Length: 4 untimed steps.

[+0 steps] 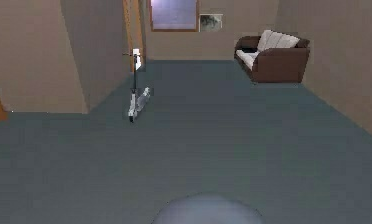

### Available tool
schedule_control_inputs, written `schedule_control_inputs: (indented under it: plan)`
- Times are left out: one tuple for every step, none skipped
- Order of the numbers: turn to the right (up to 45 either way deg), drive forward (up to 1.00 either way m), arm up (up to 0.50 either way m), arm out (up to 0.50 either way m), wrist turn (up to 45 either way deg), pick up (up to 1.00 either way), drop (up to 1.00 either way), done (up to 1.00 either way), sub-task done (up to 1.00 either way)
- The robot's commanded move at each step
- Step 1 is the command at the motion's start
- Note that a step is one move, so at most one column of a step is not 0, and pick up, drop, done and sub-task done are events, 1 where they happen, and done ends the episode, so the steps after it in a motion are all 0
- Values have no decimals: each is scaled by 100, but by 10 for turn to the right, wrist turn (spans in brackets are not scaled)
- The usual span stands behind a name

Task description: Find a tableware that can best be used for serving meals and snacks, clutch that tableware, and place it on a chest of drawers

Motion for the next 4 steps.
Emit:
schedule_control_inputs:
  plan:
    - [0,100,0,0,0,0,0,0,0]
    - [0,100,0,0,0,0,0,0,0]
    - [0,90,0,0,0,0,0,0,0]
    - [-60,0,0,0,0,0,0,0,0]
